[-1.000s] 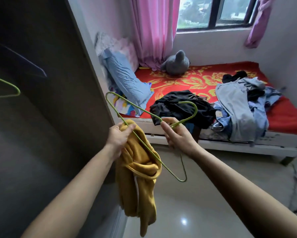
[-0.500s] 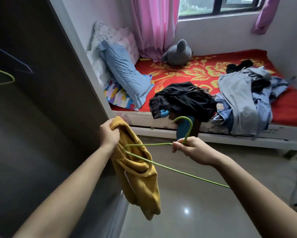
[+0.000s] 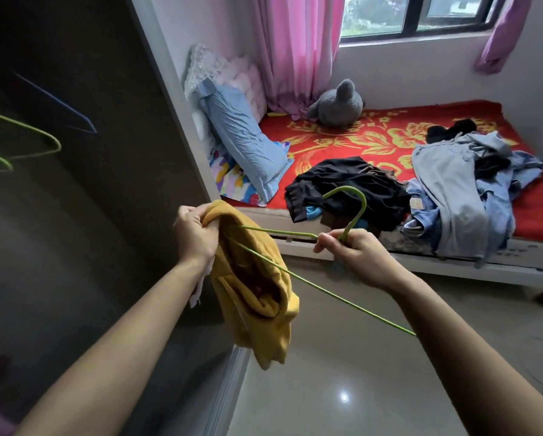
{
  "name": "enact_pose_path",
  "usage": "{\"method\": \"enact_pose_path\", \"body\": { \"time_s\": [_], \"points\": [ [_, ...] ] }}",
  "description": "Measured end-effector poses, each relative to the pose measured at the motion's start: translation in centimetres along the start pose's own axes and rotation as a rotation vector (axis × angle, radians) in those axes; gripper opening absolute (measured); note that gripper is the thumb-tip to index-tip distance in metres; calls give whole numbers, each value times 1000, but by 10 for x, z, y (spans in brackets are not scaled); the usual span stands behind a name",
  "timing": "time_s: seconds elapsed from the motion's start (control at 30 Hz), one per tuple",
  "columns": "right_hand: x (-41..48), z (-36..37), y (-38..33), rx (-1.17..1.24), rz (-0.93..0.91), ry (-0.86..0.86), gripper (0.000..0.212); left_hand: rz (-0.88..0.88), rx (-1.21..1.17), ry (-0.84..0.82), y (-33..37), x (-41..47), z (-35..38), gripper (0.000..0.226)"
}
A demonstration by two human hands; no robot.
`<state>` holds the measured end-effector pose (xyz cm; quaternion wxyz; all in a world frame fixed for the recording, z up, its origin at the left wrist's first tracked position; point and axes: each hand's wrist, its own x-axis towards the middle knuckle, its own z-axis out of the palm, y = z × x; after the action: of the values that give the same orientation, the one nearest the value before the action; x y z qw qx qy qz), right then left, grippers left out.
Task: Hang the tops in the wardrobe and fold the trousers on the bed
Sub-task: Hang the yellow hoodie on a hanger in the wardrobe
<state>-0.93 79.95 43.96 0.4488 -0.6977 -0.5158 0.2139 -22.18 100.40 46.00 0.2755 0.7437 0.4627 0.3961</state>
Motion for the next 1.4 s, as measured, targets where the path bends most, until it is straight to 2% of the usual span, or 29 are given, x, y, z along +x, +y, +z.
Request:
{"method": "enact_pose_path", "body": {
  "time_s": [0.13, 0.27, 0.4, 0.47, 0.6, 0.7, 0.77, 0.87, 0.97, 1.03, 1.1, 1.17, 1.23, 1.27, 1.33, 1.4],
  "points": [
    [7, 18, -18, -96, 9, -60, 30, -57, -138, -41, -2, -10, 7, 18],
    [6, 42, -21, -122, 59, -69, 31, -104, -171, 23, -1, -4, -1, 22],
    [-4, 33, -24, -113, 101, -149, 35, -118, -179, 60, -2, 4, -23, 20],
    [-4, 34, -29, -130, 106, -163, 34, -97, -274, 7, 8, -2, -29, 9],
    [6, 75, -33, -157, 85, -201, 30, -70, -495, -202, 39, -24, -25, 13],
    [9, 112, -22, -171, 180, -155, 31, 35, -559, -222, 57, -30, -26, 6],
    [9, 117, -18, -136, 209, -6, 31, 148, -424, -140, 57, -22, -32, 9],
    [13, 97, -26, -39, 79, 336, 34, 199, -120, -56, 38, -6, -45, 21],
    [15, 73, -33, 30, -77, 524, 34, 121, -206, -132, 26, -4, -52, 18],
    [18, 66, -37, 45, -74, 492, 35, 121, -375, -245, 33, -8, -53, 22],
    [27, 62, -45, 69, -6, 388, 37, 188, -392, -398, 46, -8, -52, 33],
    [36, 54, -54, 114, 11, 371, 41, 320, -223, -538, 55, -6, -50, 40],
    [42, 44, -58, 157, -34, 399, 42, 408, 9, -598, 52, -2, -49, 52],
    [42, 41, -57, 179, -48, 409, 41, 396, 79, -615, 46, 2, -50, 60],
    [40, 31, -53, 252, -52, 423, 44, 317, 43, -577, 37, 12, -55, 65],
    [37, 20, -52, 341, -24, 417, 49, 320, 9, -368, 31, 23, -58, 56]
  ]
}}
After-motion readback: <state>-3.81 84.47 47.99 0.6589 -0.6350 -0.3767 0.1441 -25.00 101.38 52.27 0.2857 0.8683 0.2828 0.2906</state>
